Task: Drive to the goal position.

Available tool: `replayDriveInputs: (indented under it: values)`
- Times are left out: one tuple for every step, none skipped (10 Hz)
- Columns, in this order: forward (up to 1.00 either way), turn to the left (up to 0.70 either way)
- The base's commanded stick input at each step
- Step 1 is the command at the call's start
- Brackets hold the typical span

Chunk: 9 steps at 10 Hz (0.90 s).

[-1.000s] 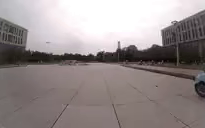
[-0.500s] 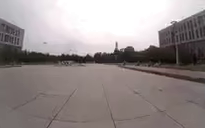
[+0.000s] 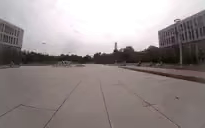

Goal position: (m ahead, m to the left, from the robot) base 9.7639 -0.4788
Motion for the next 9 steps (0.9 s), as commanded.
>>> replayDriveInputs:
  values:
    - [1.00,0.00]
    - [1.00,0.00]
    - [1.00,0.00]
    - [1.00,0.00]
    - [1.00,0.00]
    - [1.00,0.00]
    - [1.00,0.00]
    - [1.00,0.00]
    - [1.00,0.00]
